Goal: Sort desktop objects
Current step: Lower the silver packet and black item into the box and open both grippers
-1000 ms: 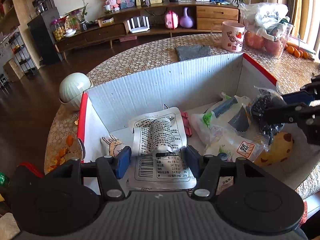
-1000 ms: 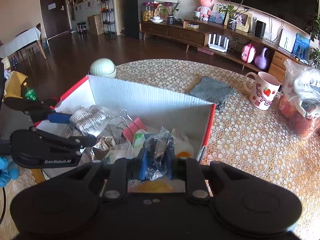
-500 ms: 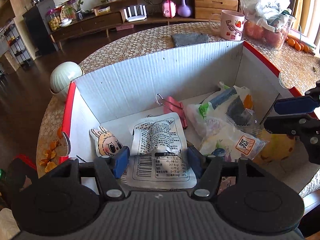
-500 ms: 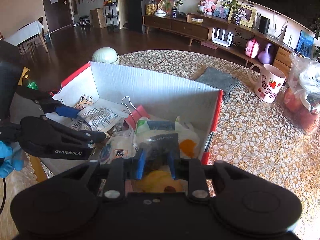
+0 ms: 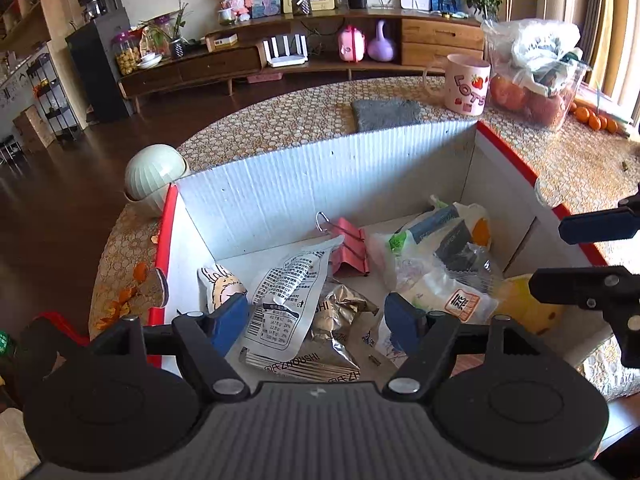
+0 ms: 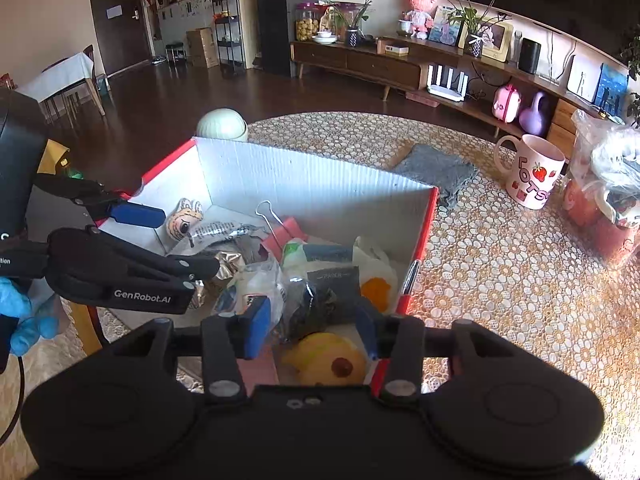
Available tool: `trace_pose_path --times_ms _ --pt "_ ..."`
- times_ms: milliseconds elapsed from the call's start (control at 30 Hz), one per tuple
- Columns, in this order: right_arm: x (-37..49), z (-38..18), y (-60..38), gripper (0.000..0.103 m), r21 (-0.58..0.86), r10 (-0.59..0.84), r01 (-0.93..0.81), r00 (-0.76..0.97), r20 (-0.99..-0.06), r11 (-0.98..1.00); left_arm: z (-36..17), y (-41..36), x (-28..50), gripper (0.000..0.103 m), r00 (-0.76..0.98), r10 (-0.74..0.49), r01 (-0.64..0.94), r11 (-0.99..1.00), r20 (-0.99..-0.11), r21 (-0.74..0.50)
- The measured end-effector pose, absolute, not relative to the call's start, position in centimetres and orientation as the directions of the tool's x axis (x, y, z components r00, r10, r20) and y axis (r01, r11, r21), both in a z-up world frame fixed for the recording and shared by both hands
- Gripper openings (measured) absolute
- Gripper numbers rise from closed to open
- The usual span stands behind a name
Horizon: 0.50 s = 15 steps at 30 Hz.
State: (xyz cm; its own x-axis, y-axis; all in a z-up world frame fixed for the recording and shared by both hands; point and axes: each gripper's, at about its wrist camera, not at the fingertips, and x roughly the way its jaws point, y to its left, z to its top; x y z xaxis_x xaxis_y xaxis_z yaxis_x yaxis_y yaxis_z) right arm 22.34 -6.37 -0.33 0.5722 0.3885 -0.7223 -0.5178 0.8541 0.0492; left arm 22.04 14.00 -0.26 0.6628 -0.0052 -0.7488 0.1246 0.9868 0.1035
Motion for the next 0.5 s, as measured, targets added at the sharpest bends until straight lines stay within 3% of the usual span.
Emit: trace_pose_path --times_ms 500 --pt "18.8 2.3 -7.2 0.053 0.067 0.449 -0.555 0.590 -0.671 0.829 3.2 13.2 17.8 0.077 0.742 -0.018 0.106 0.990 -0.670 0.090"
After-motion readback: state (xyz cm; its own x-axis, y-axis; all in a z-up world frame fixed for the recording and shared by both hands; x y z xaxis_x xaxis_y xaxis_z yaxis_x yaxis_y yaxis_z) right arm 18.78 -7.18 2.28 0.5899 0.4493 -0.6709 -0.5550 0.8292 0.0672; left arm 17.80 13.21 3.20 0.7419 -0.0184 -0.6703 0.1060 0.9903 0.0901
